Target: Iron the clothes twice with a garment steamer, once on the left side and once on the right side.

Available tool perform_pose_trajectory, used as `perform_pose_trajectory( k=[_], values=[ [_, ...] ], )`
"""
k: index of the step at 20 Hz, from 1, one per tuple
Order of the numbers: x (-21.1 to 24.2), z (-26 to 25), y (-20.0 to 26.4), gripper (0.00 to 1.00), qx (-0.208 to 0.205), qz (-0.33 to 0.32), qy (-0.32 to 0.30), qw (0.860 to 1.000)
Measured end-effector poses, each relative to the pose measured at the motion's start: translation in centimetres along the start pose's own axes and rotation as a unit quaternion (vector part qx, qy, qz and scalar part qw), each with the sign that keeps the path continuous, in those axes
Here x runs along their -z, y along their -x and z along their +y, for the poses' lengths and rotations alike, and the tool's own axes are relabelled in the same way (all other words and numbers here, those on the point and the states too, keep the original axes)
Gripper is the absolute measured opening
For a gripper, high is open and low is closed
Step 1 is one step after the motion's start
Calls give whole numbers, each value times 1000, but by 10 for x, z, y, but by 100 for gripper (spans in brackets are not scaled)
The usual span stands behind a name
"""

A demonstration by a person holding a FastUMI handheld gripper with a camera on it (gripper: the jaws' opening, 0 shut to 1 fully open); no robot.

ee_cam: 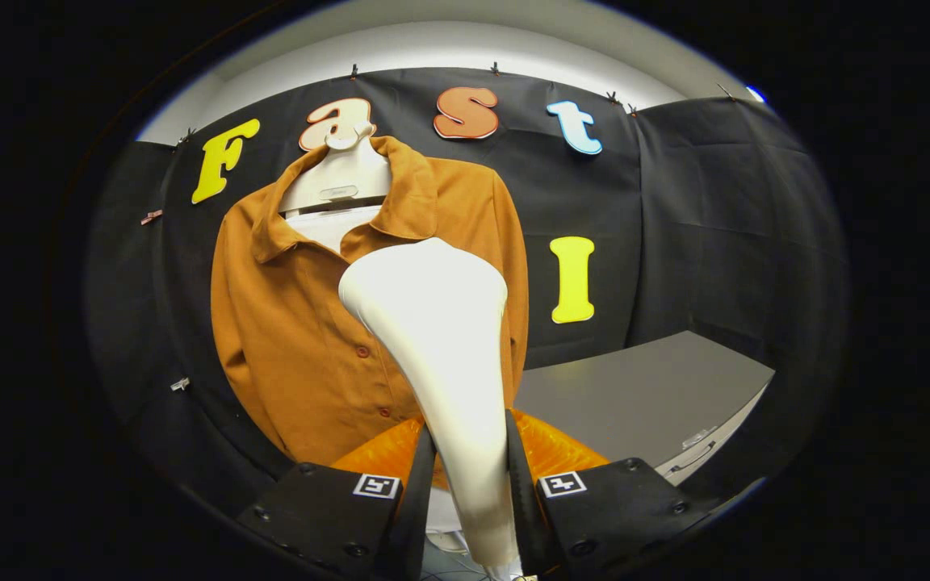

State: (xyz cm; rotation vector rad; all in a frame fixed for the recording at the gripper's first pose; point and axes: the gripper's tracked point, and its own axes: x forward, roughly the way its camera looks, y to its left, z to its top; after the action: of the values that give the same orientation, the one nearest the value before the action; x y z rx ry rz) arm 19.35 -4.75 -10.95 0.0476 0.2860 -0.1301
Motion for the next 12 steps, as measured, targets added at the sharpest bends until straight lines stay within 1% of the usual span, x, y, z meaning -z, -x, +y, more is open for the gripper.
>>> perform_pose_trajectory(
  k=[5, 8, 12],
  values=[
    [-6, 4, -26, 48, 25, 3, 10, 1000],
    [-10, 4, -42, 48, 49, 1, 28, 998],
    [-7, 10, -63, 48, 72, 12, 52, 996]
  ],
)
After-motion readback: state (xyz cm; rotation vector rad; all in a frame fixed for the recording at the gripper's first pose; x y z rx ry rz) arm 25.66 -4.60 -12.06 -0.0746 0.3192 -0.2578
